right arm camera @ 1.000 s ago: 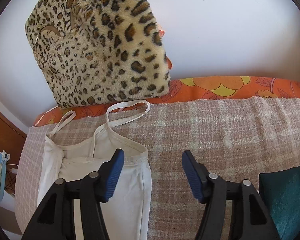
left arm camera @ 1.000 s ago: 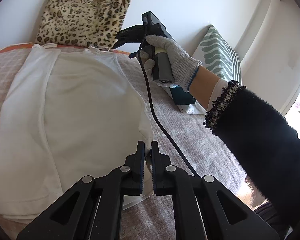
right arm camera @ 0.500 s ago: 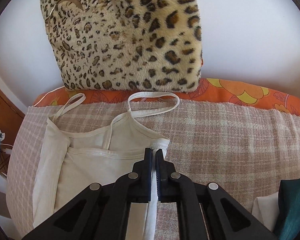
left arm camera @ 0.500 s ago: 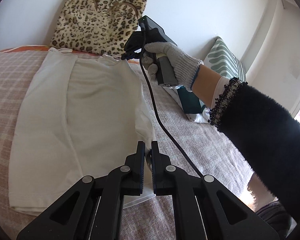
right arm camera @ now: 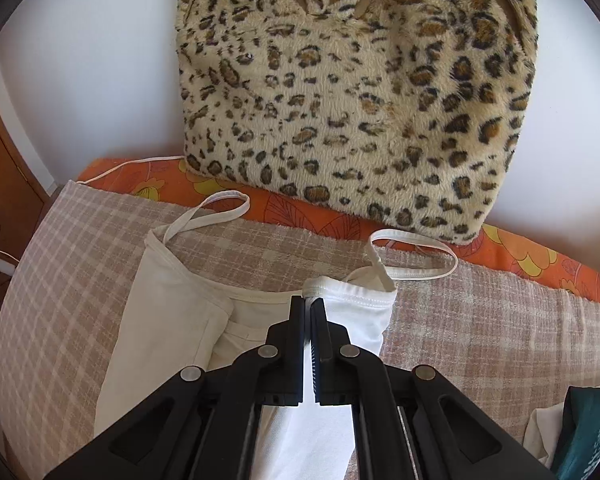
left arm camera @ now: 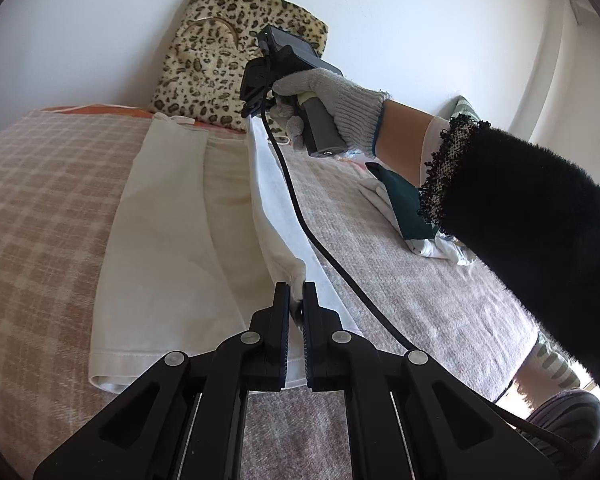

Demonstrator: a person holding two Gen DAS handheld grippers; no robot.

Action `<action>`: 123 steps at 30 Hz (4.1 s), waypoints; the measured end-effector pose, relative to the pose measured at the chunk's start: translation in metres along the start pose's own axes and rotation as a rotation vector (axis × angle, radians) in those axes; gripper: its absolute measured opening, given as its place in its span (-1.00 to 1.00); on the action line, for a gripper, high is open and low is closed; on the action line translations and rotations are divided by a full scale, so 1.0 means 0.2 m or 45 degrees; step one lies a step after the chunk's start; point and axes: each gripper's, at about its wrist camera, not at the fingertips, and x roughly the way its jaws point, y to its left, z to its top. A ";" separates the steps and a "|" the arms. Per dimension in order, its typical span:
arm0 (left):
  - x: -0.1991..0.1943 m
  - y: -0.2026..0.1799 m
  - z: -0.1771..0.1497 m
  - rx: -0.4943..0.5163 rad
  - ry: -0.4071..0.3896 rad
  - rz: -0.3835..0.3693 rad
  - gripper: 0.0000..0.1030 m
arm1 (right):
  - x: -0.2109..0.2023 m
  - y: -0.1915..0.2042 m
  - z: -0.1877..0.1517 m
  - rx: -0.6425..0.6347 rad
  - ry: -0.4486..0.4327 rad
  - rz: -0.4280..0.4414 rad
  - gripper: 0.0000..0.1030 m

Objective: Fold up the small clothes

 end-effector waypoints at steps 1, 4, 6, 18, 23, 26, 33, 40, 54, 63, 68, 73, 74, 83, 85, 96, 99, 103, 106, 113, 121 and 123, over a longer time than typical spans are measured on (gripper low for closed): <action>0.00 0.00 -0.01 0.000 0.003 0.001 -0.91 | 0.01 0.04 0.00 -0.023 0.005 -0.002 -1.00; 0.00 0.00 -0.04 0.002 0.022 -0.002 -0.91 | 0.05 0.16 0.01 -0.089 0.021 -0.003 -1.00; 0.00 -0.01 -0.05 0.017 0.025 0.003 -0.91 | 0.09 0.22 0.00 -0.129 0.035 -0.014 -1.00; 0.02 -0.01 -0.06 0.000 0.060 0.032 -0.91 | 0.21 0.32 -0.05 -0.155 0.082 0.000 -0.98; 0.01 0.00 -0.06 -0.012 0.082 0.069 -0.85 | 0.09 0.27 -0.03 -0.095 0.012 0.135 -0.42; -0.02 0.01 -0.07 -0.021 0.105 0.097 -0.55 | -0.08 0.19 -0.03 -0.017 -0.083 0.235 -0.36; -0.26 0.08 -0.02 -0.003 0.034 0.111 -0.03 | -0.46 -0.04 -0.30 0.141 -0.194 0.291 -0.33; -0.36 0.31 0.16 -0.002 0.078 0.136 -0.03 | -0.67 -0.12 -0.84 0.149 -0.156 0.308 -0.33; -0.05 0.63 0.10 -0.303 0.505 -0.066 -0.03 | -0.66 -0.08 -1.59 0.256 0.064 0.473 -0.33; -0.01 0.53 0.07 -0.094 0.472 0.031 -0.93 | -0.61 0.03 -1.59 0.155 0.075 0.410 -0.33; -0.09 0.62 0.06 -0.100 0.408 0.104 -0.97 | -0.61 0.04 -1.60 0.119 0.070 0.388 -0.34; -0.08 0.68 0.08 -0.247 0.451 0.027 -0.61 | -0.62 0.07 -1.60 0.093 0.071 0.373 -0.29; -0.08 0.68 0.08 -0.269 0.447 -0.013 -0.30 | -0.62 0.07 -1.60 0.099 0.071 0.374 -0.29; 0.00 0.53 0.11 -0.135 0.454 0.061 -0.10 | -0.62 0.08 -1.60 0.089 0.068 0.362 -0.29; 0.02 0.49 0.11 -0.046 0.446 0.058 -0.47 | -0.62 0.09 -1.59 0.080 0.067 0.350 -0.29; -0.02 0.58 0.07 -0.079 0.437 0.041 -0.96 | -0.64 0.07 -1.62 0.064 0.055 0.331 -0.60; -0.04 0.58 0.08 -0.087 0.437 0.041 -0.96 | -0.65 0.05 -1.63 0.107 0.077 0.401 -0.33; -0.05 0.61 0.08 -0.131 0.451 0.024 -0.79 | -0.66 0.07 -1.66 0.084 0.077 0.386 -0.44; -0.05 0.59 0.07 -0.100 0.442 0.020 -0.80 | -0.65 0.05 -1.67 0.114 0.088 0.428 -0.76; -0.06 0.62 0.08 -0.191 0.429 -0.056 -0.94 | -0.62 -0.07 -1.69 0.313 0.098 0.590 -0.92; -0.11 0.62 0.13 -0.252 0.395 -0.123 -0.96 | -0.65 -0.12 -1.68 0.413 0.051 0.694 -0.94; -0.10 0.62 0.13 -0.240 0.401 -0.120 -0.96 | -0.65 -0.11 -1.66 0.385 0.044 0.662 -0.94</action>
